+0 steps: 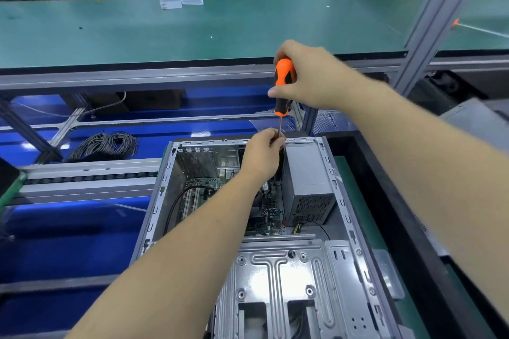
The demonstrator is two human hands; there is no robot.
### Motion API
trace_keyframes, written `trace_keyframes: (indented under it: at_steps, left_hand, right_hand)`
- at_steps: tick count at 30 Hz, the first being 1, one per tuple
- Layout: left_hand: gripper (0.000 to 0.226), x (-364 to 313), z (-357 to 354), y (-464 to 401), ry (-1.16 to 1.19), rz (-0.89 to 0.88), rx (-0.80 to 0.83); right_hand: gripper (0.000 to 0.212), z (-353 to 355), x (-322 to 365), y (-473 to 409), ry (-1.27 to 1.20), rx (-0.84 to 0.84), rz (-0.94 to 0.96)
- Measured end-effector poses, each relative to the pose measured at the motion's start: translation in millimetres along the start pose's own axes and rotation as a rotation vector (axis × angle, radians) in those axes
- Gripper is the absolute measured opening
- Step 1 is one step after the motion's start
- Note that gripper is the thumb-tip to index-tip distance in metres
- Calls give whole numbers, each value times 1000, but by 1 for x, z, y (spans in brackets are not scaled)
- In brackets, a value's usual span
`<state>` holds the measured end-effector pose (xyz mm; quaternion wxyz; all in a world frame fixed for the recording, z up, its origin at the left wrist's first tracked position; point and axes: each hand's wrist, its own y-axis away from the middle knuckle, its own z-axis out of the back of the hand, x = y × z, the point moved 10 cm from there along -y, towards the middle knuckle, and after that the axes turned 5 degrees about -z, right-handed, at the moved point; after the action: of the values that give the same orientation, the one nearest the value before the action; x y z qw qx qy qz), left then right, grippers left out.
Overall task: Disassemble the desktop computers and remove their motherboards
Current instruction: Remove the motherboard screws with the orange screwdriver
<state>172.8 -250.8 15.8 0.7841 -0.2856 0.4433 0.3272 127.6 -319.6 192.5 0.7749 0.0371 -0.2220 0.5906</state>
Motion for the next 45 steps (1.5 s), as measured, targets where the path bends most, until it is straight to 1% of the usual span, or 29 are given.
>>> trace_keyframes:
  at_steps: [2,5,6,8,10,12,13,16,20,22,25,27,28,30,32,33,35,36,38,39,41,43,44,45]
  left_hand:
    - [18,0,-1,0,-8,-9,-5]
    - [20,0,-4,6,-117,-31,64]
    - [24,3,-4,10,-182,-41,89]
    - [30,14,6,26,-322,-48,81]
    - [30,31,17,47,-535,-41,65]
    - [28,51,17,64,-790,2,152]
    - [28,61,15,70,-857,49,211]
    - [34,77,7,75,-878,157,328]
    - [31,77,7,73,-831,183,292]
    - [30,80,11,71,-766,189,245]
    - [36,86,25,67,-503,236,106]
    - [38,85,31,65,-308,222,22]
    - [40,82,31,64,-251,196,9]
    - [48,76,22,64,-207,155,49]
    - [58,73,9,65,-181,147,121]
    - [59,73,5,65,-162,148,138]
    - [52,72,3,65,-141,141,140]
    - [43,71,5,65,-149,131,125]
    - [17,67,13,63,-169,111,62]
    - [8,65,17,64,-136,110,38]
    - [20,67,19,66,-52,139,45]
    - [24,70,20,68,-5,212,72]
    - [25,76,21,70,70,292,48]
    - [23,84,23,74,243,421,-10]
  right_hand:
    - [38,-9,-14,12,-204,-131,-48]
    - [32,-30,-31,30,-334,-230,-125]
    - [31,-36,-36,34,-371,-241,-150]
    - [28,-38,-43,37,-431,-275,-174]
    - [27,-35,-49,38,-447,-303,-188]
    - [27,-32,-54,40,-469,-313,-203]
    - [27,-32,-56,40,-492,-314,-212]
    - [27,-27,-61,41,-520,-349,-223]
    - [34,-11,-58,41,-484,-387,-217]
    - [33,-3,-57,41,-517,-394,-229]
    - [27,16,-55,42,-539,-421,-237]
    - [26,32,-55,45,-573,-449,-245]
    - [26,40,-55,46,-607,-463,-252]
    - [24,54,-55,49,-657,-490,-266]
    - [23,64,-54,52,-688,-514,-280]
    - [23,67,-54,54,-708,-524,-284]
    - [22,72,-53,58,-752,-545,-294]
    - [22,73,-53,59,-774,-549,-300]
    - [22,74,-54,61,-802,-554,-312]
    - [22,75,-55,63,-814,-557,-320]
    - [22,78,-56,65,-833,-568,-331]
    - [22,86,-57,69,-825,-606,-326]
    - [22,92,-56,72,-812,-635,-315]
    - [22,97,-54,74,-801,-660,-298]
